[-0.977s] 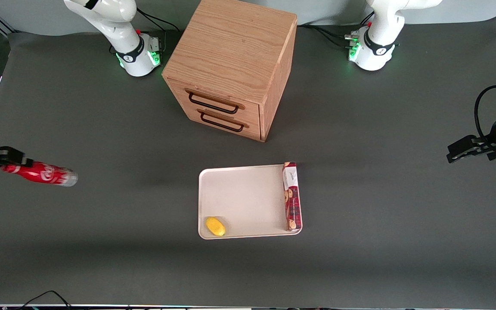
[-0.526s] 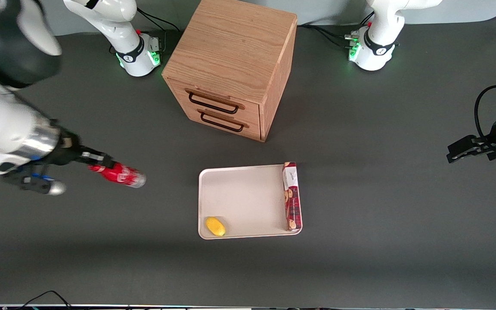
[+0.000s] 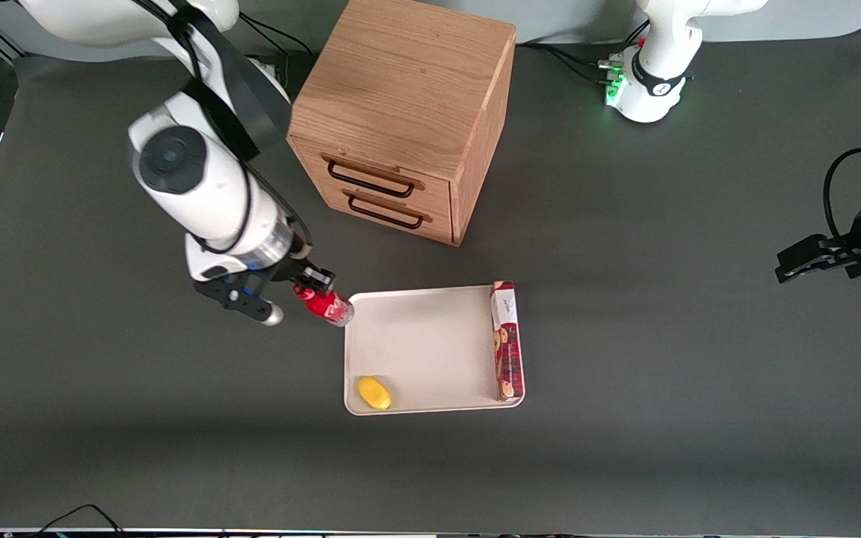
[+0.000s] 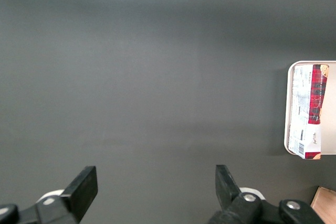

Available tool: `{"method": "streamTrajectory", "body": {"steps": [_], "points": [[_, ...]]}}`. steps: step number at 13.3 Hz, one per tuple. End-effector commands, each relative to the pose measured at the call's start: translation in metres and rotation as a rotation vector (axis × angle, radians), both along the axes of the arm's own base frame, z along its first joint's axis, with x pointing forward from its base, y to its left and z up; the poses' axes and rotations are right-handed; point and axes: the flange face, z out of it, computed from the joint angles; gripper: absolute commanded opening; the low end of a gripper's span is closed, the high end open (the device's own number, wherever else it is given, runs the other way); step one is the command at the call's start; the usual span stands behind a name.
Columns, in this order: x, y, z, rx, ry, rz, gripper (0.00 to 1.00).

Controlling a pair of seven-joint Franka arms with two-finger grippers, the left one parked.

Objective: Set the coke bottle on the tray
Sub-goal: 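Carry the held bottle over the white tray, then lower the bottle onto the tray and open the right gripper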

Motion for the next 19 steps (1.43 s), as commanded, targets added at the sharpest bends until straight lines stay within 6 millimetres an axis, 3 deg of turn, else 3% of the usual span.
{"method": "streamTrajectory", "body": {"steps": [1,3,7,11,14,15,16,19], "points": [[0.007,0.027,-0.043,-0.024,-0.018,-0.034,0.00],[0.011,0.030,-0.075,-0.030,0.008,-0.039,0.00],[0.008,0.039,-0.112,-0.033,0.045,-0.032,0.00],[0.011,0.040,-0.139,-0.068,0.027,-0.040,0.00],[0.012,0.041,-0.146,-0.082,0.018,-0.030,0.00],[0.014,0.040,-0.146,-0.083,0.017,-0.024,0.39],[0.017,0.035,-0.148,-0.086,0.017,-0.027,0.99],[0.017,0.037,-0.145,-0.080,0.015,-0.028,1.00]]}}
